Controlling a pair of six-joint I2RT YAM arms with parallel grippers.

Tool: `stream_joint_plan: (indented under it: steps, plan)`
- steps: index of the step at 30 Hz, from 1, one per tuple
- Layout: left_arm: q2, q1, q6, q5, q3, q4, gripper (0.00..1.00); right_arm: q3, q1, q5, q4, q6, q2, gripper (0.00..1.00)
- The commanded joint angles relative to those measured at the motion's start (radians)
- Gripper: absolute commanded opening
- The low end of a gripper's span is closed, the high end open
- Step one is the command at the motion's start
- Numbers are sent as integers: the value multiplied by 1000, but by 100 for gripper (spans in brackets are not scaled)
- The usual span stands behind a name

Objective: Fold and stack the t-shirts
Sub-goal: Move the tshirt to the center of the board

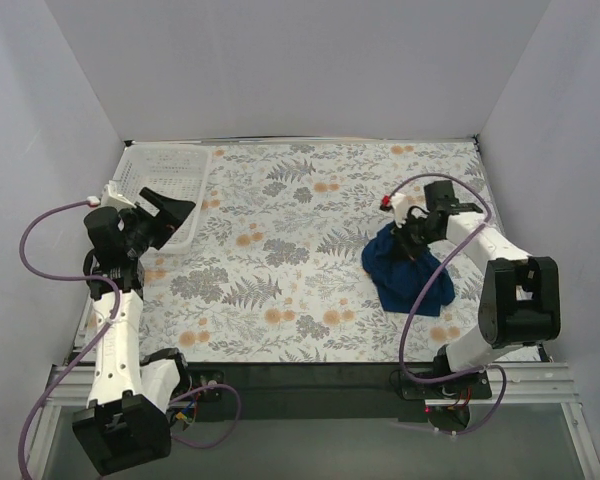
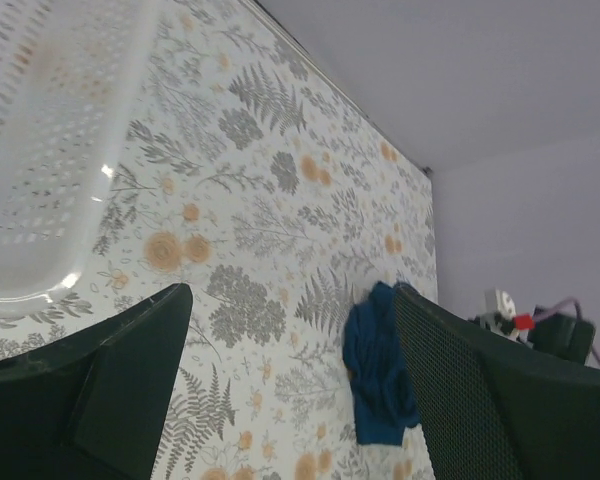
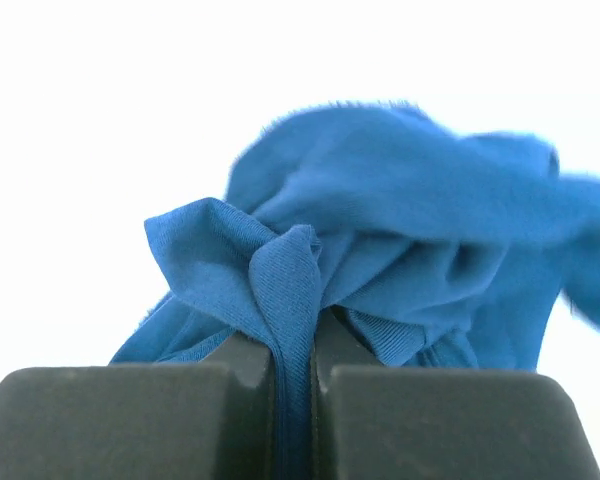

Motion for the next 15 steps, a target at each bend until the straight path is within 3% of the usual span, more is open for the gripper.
stream_joint_plan:
  steps: [1,5,9,15]
  plan:
    - [-24,-37,71,146,8,43,75,217,212,-190,-62,96,17,1]
    - [-55,-58,95,174,-10,43,75,554,316,-185,-63,175,118,1]
    - [-52,-89,114,238,-7,50,75,752,368,-183,-111,168,251,1]
    - [-27,-124,137,264,14,50,76,932,432,-241,-96,205,252,1]
